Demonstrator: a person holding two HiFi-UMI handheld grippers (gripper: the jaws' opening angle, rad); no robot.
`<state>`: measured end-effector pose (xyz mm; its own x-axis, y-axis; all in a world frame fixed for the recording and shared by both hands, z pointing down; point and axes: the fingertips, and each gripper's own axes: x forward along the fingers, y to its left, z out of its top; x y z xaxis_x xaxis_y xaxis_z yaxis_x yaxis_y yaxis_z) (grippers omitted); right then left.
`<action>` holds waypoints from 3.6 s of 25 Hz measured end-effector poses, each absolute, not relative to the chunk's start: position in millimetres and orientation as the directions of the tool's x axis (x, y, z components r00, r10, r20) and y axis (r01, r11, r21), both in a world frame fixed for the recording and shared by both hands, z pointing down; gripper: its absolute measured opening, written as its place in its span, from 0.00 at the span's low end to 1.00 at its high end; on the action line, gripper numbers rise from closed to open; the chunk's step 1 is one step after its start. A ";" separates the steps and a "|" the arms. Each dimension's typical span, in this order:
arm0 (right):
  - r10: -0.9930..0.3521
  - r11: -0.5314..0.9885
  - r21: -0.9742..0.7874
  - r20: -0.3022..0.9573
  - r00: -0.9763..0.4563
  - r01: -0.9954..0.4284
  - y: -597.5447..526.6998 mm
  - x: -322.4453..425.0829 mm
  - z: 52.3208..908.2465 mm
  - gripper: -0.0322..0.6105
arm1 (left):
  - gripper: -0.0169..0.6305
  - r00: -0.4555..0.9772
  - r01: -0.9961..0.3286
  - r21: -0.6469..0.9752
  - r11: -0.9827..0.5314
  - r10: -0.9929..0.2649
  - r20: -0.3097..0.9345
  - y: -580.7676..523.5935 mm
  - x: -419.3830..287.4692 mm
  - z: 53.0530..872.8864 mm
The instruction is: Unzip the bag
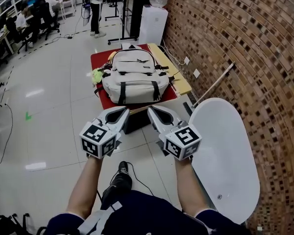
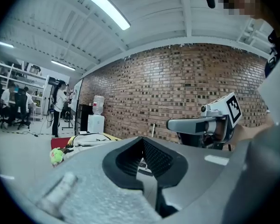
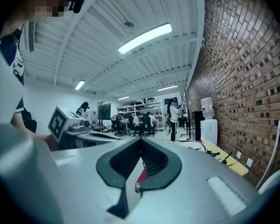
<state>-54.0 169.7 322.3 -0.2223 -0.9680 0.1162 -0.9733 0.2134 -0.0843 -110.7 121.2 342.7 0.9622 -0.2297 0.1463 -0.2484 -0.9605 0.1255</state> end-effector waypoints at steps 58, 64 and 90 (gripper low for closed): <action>-0.664 0.644 0.002 0.497 -0.558 -0.765 -286.4 40.9 449.0 0.06 | 0.03 0.769 -0.555 0.172 -0.814 -0.422 0.480 -270.9 -28.1 495.4; -0.513 0.747 0.002 0.639 -0.573 -0.665 -315.0 9.3 505.1 0.21 | 0.03 0.769 -0.535 0.203 -0.820 -0.374 0.518 -255.6 -19.0 524.7; -0.103 0.944 -0.008 0.943 -0.316 -0.331 -345.3 -29.4 636.7 0.17 | 0.03 0.752 -0.587 0.225 -0.778 -0.419 0.510 -262.9 -21.0 531.4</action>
<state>-29.4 -345.3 636.7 -0.3161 -0.1026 0.9432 -0.3310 0.9436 -0.0083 -21.0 -262.9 531.4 0.7515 -0.4190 0.5096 -0.5865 -0.7779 0.2254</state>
